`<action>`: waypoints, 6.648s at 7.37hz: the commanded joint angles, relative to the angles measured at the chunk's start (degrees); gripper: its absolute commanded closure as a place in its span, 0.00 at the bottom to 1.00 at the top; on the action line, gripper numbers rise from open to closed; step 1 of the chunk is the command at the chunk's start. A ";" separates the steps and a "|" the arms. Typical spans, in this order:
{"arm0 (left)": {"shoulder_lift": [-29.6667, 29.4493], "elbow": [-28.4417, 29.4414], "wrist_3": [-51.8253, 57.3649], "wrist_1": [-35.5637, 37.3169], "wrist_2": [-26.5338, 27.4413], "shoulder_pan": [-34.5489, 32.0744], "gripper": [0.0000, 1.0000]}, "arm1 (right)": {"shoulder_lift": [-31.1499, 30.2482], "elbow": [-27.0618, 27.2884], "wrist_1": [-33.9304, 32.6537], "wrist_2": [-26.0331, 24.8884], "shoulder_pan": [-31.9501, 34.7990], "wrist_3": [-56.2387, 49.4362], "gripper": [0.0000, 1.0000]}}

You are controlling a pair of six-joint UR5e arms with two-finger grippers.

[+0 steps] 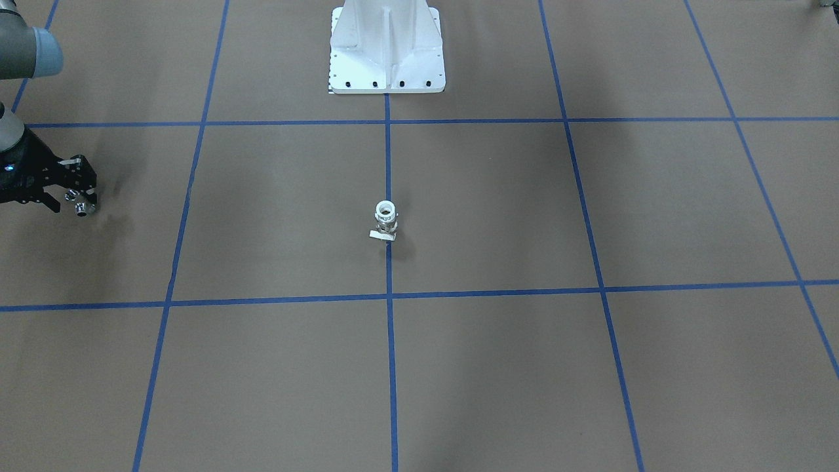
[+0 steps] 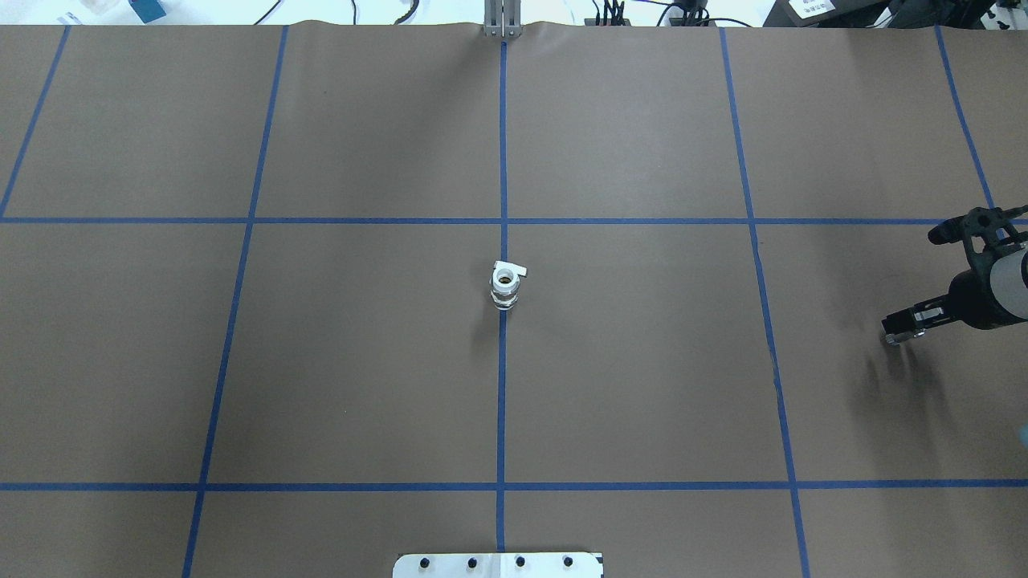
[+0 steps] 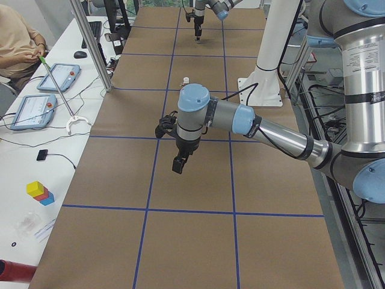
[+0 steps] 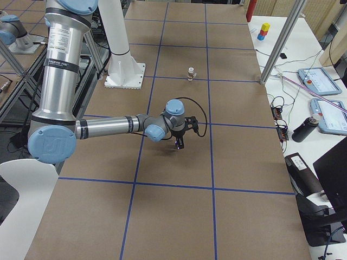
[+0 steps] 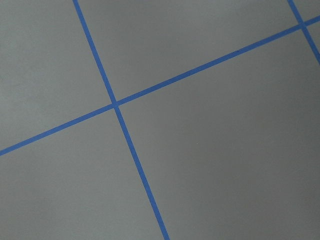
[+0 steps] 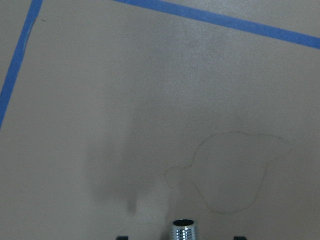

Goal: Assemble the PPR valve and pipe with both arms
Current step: 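Lower the right gripper onto the chrome pipe fitting and grasp it, then carry the chrome fitting with the right gripper above the upright valve, then lower the chrome fitting onto the valve top and press it in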

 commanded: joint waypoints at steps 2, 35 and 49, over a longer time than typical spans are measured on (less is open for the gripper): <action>-0.01 -0.04 -0.01 0.00 0.00 -0.06 0.00 | -0.32 -0.05 0.03 -0.06 -0.23 0.08 0.74; 5.53 6.64 -0.10 0.00 -0.09 -8.06 0.00 | 62.16 -9.80 -46.29 -17.90 -20.36 71.80 1.00; 5.53 6.29 -0.10 0.00 -0.09 -8.15 0.00 | 62.43 -9.72 -47.61 -17.99 -21.41 71.80 1.00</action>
